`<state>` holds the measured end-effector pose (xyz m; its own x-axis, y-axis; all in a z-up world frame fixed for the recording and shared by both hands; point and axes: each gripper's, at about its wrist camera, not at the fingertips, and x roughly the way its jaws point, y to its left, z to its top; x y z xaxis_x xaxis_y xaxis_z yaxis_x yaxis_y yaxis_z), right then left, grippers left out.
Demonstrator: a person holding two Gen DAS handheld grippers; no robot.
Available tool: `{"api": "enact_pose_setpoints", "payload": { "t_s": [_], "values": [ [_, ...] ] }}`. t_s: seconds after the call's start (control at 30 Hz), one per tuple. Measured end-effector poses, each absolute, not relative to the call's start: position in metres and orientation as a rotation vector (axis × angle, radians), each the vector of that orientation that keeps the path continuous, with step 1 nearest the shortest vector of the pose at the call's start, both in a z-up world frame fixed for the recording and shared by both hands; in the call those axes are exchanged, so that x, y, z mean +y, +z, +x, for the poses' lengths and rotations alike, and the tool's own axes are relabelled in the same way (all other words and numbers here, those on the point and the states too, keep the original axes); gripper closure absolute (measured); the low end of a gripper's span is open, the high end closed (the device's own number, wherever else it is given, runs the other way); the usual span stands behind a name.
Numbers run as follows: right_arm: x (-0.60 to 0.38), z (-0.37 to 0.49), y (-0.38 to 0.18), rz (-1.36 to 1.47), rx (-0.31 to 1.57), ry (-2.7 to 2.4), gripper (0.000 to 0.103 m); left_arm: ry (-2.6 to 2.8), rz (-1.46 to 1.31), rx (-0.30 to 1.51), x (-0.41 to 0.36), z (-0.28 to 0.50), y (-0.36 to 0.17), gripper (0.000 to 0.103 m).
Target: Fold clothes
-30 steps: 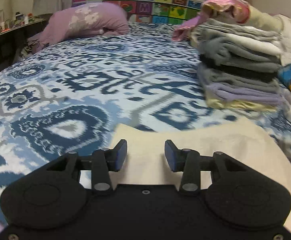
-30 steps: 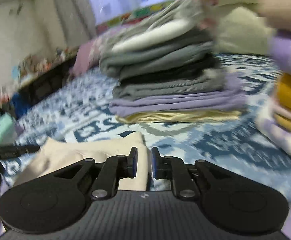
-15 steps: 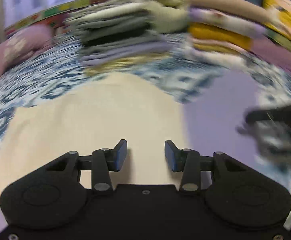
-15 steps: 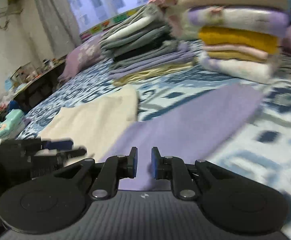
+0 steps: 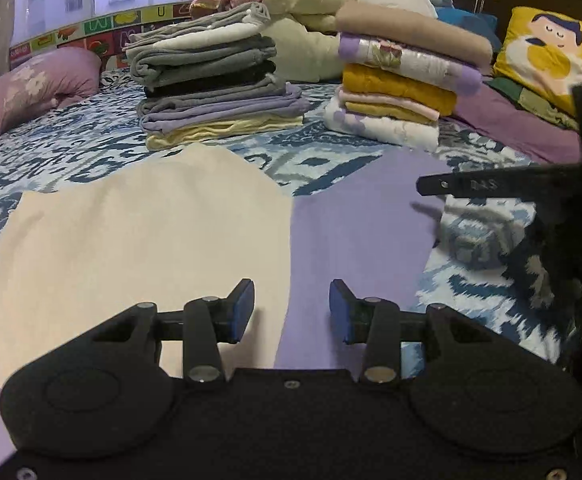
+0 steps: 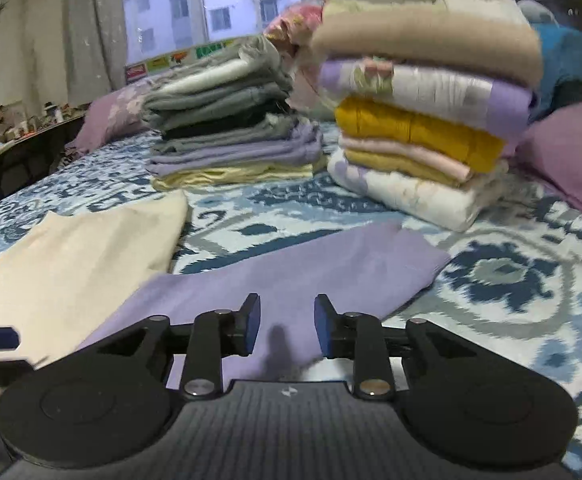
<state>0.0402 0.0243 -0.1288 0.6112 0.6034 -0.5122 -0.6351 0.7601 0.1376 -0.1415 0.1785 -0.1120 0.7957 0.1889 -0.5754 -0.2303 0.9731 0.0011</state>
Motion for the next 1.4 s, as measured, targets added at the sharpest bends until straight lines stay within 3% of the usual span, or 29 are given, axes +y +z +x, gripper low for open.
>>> {"api": "enact_pose_setpoints", "payload": {
  "t_s": [0.33, 0.4, 0.43, 0.77, 0.83, 0.87, 0.9, 1.03, 1.07, 1.1, 1.13, 1.4],
  "values": [
    [0.074, 0.036, -0.140, -0.363, 0.497, 0.700, 0.078, 0.228, -0.161, 0.625, 0.201, -0.143, -0.119, 0.063],
    [0.077, 0.039, -0.142, -0.381, 0.514, 0.688, 0.088, 0.230, -0.171, 0.625, 0.204, -0.144, -0.119, 0.063],
    [0.077, 0.039, -0.143, -0.381, 0.522, 0.682, 0.101, 0.231, -0.175, 0.626, 0.206, -0.144, -0.119, 0.063],
    [0.028, 0.061, -0.123, -0.113, 0.526, 0.648, 0.101, 0.234, -0.223, 0.626, 0.218, -0.144, -0.121, 0.063],
    [0.044, 0.044, -0.124, -0.206, 0.476, 0.727, 0.091, 0.231, -0.225, 0.630, 0.218, -0.144, -0.122, 0.063],
    [0.053, 0.039, -0.127, -0.263, 0.458, 0.741, 0.073, 0.229, -0.222, 0.633, 0.217, -0.144, -0.122, 0.063],
    [0.061, 0.037, -0.131, -0.300, 0.465, 0.750, 0.070, 0.226, -0.218, 0.635, 0.216, -0.143, -0.123, 0.063],
    [0.079, 0.040, -0.142, -0.374, 0.504, 0.735, 0.076, 0.222, -0.211, 0.642, 0.216, -0.141, -0.125, 0.063],
    [0.079, 0.044, -0.142, -0.355, 0.520, 0.729, 0.083, 0.226, -0.213, 0.642, 0.216, -0.141, -0.126, 0.063],
    [0.078, 0.044, -0.142, -0.341, 0.538, 0.730, 0.098, 0.229, -0.215, 0.643, 0.217, -0.141, -0.127, 0.063],
    [0.077, 0.045, -0.142, -0.327, 0.555, 0.730, 0.101, 0.232, -0.216, 0.645, 0.218, -0.141, -0.127, 0.063],
    [0.030, 0.058, -0.121, -0.111, 0.489, 0.564, 0.101, 0.247, -0.229, 0.641, 0.226, -0.143, -0.127, 0.063]
  ]
}}
